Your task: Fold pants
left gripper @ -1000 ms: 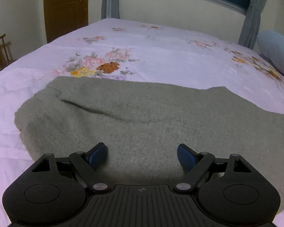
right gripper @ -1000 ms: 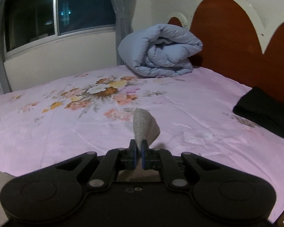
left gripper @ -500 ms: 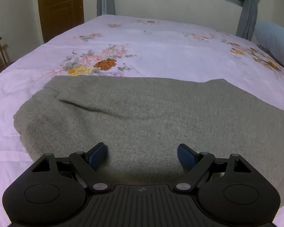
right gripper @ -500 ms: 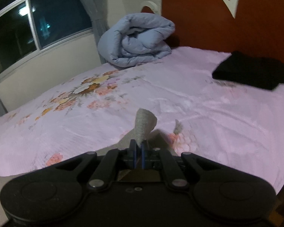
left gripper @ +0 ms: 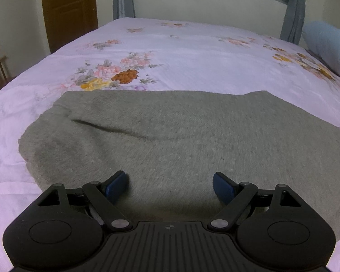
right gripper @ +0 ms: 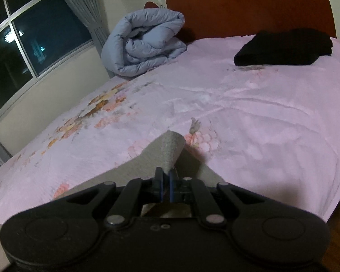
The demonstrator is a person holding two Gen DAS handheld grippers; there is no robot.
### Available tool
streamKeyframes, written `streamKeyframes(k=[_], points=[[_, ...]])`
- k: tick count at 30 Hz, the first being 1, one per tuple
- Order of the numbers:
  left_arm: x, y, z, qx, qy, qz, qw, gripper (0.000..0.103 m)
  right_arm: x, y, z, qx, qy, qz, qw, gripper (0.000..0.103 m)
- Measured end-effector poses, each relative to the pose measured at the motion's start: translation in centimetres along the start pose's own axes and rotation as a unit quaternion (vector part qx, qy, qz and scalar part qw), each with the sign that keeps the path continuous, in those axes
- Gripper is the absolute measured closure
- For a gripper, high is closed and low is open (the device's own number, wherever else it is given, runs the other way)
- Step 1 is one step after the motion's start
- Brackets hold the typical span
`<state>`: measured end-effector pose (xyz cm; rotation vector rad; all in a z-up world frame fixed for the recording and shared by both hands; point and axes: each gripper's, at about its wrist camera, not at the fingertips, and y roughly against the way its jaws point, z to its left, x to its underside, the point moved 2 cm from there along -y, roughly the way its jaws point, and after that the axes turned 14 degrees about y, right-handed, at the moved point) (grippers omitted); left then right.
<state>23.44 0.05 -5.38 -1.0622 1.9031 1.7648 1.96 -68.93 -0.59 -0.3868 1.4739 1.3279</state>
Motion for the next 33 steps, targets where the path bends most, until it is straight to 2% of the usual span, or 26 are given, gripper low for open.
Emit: streamKeyframes(k=[8,17,18,20,23,24,25,26,28,29,33], points=[[0.3,0.4,0.2,-0.002,-0.001,-0.002,1.0,0.019,2.1,-1.5,-1.4,0.007,-0.027,0.029,0.999,0.103],[0.5,0.3,0.3,-0.004,-0.002,-0.002,1.0,0.019,1.4,-1.2,-1.5,-0.019,-0.012,-0.003,1.0,0.103],[0.5,0.4,0.3,-0.004,-0.002,-0.002,1.0,0.019,1.5,-1.4,-1.7,-0.019,-0.009,0.001,1.0,0.103],[0.6,0.3,0.3,-0.004,-0.003,-0.002,1.0,0.018,2.5,-2.7,-2.8,-0.011,-0.042,0.039,0.998,0.103],[0.5,0.3,0.4,-0.002,-0.002,0.0,1.0,0.018,2.5,-2.4,-3.3,-0.021,-0.061,0.04,0.997,0.103],[0.5,0.3,0.4,-0.001,-0.002,0.0,1.0,0.018,2.2,-1.7,-3.4,-0.013,-0.061,0.025,0.998,0.098],[0.5,0.3,0.5,0.0,-0.002,0.0,1.0,0.018,1.8,-0.4,-3.3,0.024,-0.055,0.002,0.998,0.081],[0.5,0.3,0.5,0.0,-0.003,-0.001,1.0,0.018,1.3,0.8,-3.5,0.051,-0.049,-0.021,0.997,0.079],[0.6,0.2,0.4,0.001,-0.004,-0.002,1.0,0.016,0.3,1.9,-3.5,0.034,-0.052,-0.054,0.997,0.08],[0.6,0.1,0.3,0.001,-0.005,-0.002,1.0,0.014,-0.3,1.9,-3.0,0.009,-0.047,-0.061,0.997,0.08],[0.7,-0.1,-0.1,-0.002,-0.009,-0.001,1.0,0.01,-2.1,-1.5,0.7,-0.104,-0.038,-0.03,0.993,0.076]])
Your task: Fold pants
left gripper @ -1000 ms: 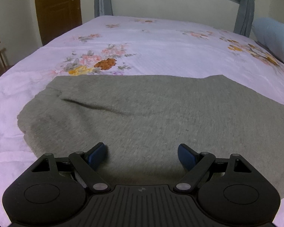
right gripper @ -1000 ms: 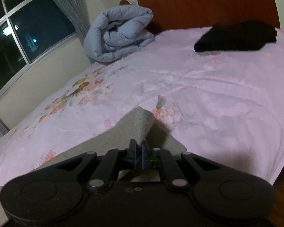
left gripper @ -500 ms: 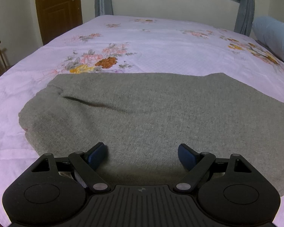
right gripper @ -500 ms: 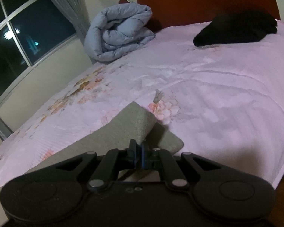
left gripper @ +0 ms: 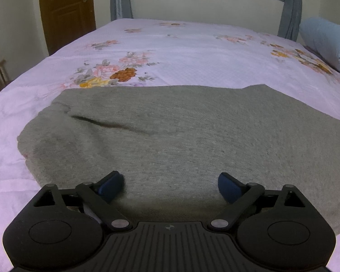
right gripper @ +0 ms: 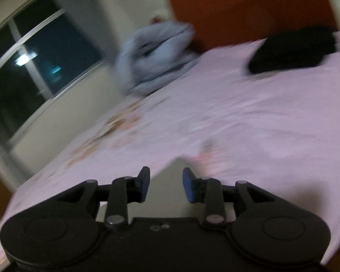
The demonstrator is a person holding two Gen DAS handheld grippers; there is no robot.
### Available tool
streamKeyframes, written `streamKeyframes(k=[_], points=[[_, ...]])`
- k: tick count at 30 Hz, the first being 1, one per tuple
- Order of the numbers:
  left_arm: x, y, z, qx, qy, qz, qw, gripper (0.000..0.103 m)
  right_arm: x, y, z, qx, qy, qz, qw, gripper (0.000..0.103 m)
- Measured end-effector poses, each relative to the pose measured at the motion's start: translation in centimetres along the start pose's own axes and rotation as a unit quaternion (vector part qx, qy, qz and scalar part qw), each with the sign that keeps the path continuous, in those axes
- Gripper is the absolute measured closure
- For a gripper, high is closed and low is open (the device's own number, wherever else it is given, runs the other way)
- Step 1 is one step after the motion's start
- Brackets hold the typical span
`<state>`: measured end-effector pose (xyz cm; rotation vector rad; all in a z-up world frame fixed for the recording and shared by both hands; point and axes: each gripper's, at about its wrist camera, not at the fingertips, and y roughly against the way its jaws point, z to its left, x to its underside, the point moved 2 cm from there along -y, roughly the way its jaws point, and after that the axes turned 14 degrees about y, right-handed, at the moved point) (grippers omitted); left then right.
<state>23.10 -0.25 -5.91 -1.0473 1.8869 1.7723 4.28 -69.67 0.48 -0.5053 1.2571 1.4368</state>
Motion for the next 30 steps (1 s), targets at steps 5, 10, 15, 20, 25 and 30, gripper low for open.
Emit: streamKeyframes(k=[5,10,15,20,25,30], points=[[0.1,0.0,0.1,0.004,-0.001,-0.002,1.0,0.009,1.0,-8.5,3.6,-0.112,-0.031,0.123,0.986,0.074],[0.2,0.0,0.5,0.008,-0.001,-0.003,1.0,0.006,2.0,-11.8,3.8,-0.092,-0.033,0.161,0.982,0.095],[0.3,0.0,0.6,0.008,-0.008,-0.008,0.9999,0.005,-0.1,-8.6,-0.9,-0.01,-0.06,0.122,0.991,0.082],[0.8,0.3,0.5,0.007,-0.002,-0.024,0.9997,0.005,0.8,-1.6,-1.3,-0.08,-0.061,0.075,0.992,0.065],[0.8,0.6,0.6,0.01,-0.006,-0.021,0.9997,0.005,3.4,-0.5,-5.8,-0.038,-0.11,0.083,0.99,0.072],[0.9,1.7,1.1,0.017,-0.015,-0.018,0.9996,0.003,2.2,2.5,-5.7,-0.016,-0.135,0.029,0.99,0.025]])
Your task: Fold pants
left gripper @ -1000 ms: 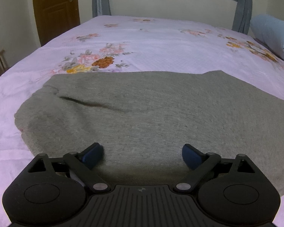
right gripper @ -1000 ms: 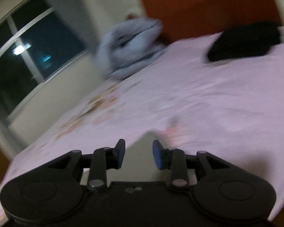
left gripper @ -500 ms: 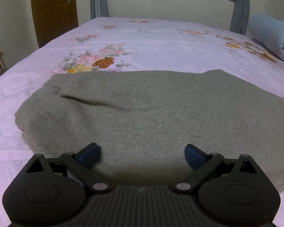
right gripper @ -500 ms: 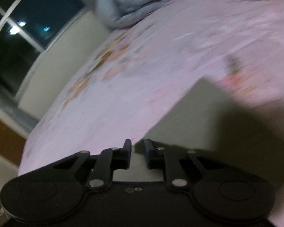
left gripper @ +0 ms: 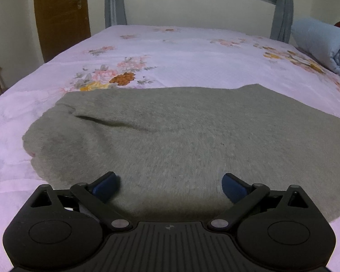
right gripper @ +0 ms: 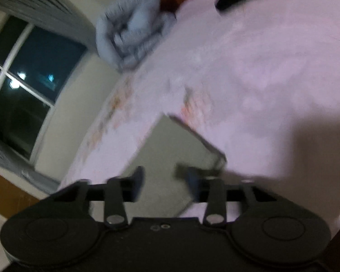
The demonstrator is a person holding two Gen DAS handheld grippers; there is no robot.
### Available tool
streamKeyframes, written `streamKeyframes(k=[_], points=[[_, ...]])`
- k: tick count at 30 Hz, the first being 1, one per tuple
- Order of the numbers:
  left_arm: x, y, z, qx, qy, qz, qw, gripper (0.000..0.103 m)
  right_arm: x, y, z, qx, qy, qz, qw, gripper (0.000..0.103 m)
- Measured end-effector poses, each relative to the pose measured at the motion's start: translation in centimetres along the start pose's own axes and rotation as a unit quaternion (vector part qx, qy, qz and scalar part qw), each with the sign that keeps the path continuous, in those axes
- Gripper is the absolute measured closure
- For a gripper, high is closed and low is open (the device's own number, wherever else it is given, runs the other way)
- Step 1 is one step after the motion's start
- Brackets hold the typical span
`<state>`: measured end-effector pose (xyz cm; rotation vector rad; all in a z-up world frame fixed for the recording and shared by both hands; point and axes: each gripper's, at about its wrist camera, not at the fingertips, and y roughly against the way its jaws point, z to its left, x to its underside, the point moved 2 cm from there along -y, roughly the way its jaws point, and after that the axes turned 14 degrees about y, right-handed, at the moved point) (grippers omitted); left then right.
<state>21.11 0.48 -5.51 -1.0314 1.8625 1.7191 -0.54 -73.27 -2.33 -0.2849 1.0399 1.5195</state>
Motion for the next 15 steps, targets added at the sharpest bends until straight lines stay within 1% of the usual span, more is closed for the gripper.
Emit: streamKeyframes(k=[1,3,5,8,10,12,13,14,15], points=[[0.1,0.4,0.1,-0.004,0.001,-0.005,1.0,0.002,0.0,0.5,0.3,0.004,0.004,-0.006,1.0,0.006],[0.4,1.3,0.2,-0.01,0.009,-0.015,0.9998,0.0,0.5,1.6,0.5,-0.009,-0.005,-0.016,1.0,0.006],[0.7,2.2,0.3,-0.008,0.015,-0.028,0.9994,0.0,0.7,2.3,-0.9,-0.001,-0.03,-0.018,0.999,0.006],[1.2,3.2,0.4,-0.004,0.024,-0.04,0.9989,0.0,0.9,1.7,-2.4,-0.008,-0.071,-0.001,0.997,0.007],[1.3,3.5,0.5,0.009,0.029,-0.038,0.9988,0.0,1.1,1.4,-2.1,-0.015,-0.069,0.001,0.998,0.011],[1.3,3.8,0.7,0.02,0.041,-0.034,0.9984,0.0,1.3,1.2,-1.9,-0.015,-0.063,0.005,0.998,0.02],[1.4,3.9,0.7,0.028,0.046,-0.03,0.9981,0.0,1.5,1.4,-1.8,-0.02,-0.066,0.006,0.998,0.032],[1.5,4.0,0.6,0.031,0.05,-0.028,0.9979,0.0,1.6,1.2,-1.9,-0.025,-0.069,0.009,0.997,0.04],[1.6,4.1,0.5,0.032,0.051,-0.027,0.9978,0.0,1.8,1.1,-1.9,-0.027,-0.071,0.013,0.997,0.043]])
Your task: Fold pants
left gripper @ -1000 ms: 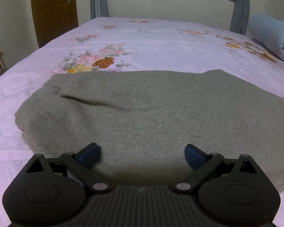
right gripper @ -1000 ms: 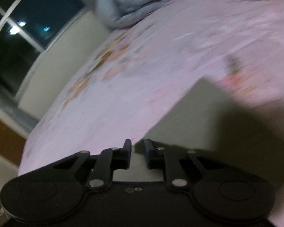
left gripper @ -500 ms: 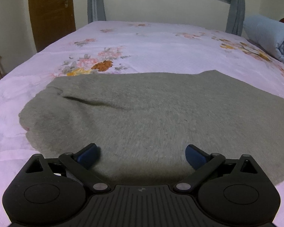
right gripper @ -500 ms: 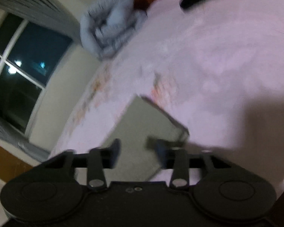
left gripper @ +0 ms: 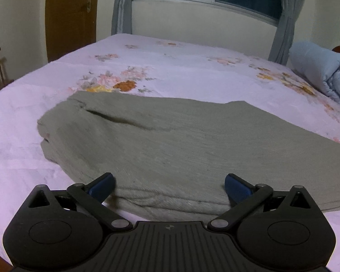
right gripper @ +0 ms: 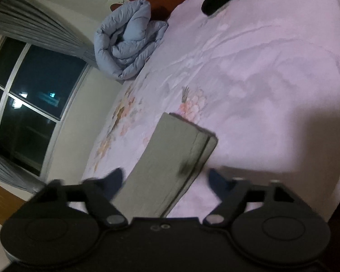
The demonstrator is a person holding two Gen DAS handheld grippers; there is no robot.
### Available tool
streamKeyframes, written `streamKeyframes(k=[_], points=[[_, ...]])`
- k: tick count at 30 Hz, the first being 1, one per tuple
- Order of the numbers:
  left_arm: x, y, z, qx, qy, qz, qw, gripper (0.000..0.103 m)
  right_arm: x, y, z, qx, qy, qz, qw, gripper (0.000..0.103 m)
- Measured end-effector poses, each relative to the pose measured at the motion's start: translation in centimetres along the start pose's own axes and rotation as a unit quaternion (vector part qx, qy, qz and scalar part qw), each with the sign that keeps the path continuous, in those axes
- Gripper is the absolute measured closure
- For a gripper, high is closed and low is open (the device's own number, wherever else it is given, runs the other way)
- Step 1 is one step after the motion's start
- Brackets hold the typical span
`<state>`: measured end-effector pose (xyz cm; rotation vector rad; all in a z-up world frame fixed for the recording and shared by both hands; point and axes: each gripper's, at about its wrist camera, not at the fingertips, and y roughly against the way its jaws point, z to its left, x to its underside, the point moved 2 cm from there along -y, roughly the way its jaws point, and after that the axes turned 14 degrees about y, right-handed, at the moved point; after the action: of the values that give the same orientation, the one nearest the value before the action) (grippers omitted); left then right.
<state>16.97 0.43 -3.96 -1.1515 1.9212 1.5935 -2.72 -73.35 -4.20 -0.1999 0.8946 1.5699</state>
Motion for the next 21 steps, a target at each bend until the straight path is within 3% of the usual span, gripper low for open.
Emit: streamKeyframes(k=[2,6,10,13,16,21], points=[[0.4,0.1,-0.5,0.004,0.0,0.004,1.0,0.0,0.3,-0.5,-0.3,-0.001,-0.004,0.007,1.0,0.057],[1.1,0.4,-3.2,0.013,-0.001,0.006,0.9999,0.0,0.8,-1.2,-0.9,-0.002,-0.017,0.013,1.0,0.065],[2.1,0.9,-9.6,0.076,0.019,0.022,0.9967,0.0,1.2,-1.4,-0.9,-0.012,-0.023,0.006,1.0,0.066],[3.8,0.5,-16.6,0.097,-0.009,0.039,0.9945,0.0,1.3,-1.5,-0.8,-0.013,-0.023,0.004,1.0,0.066],[6.4,0.1,-22.5,0.103,-0.027,0.05,0.993,0.0,1.2,-1.4,-0.3,-0.005,-0.005,0.005,1.0,0.067],[10.5,-0.2,-28.8,0.111,-0.038,0.074,0.9903,0.0,0.7,-0.9,0.8,0.008,0.045,0.005,0.999,0.07]])
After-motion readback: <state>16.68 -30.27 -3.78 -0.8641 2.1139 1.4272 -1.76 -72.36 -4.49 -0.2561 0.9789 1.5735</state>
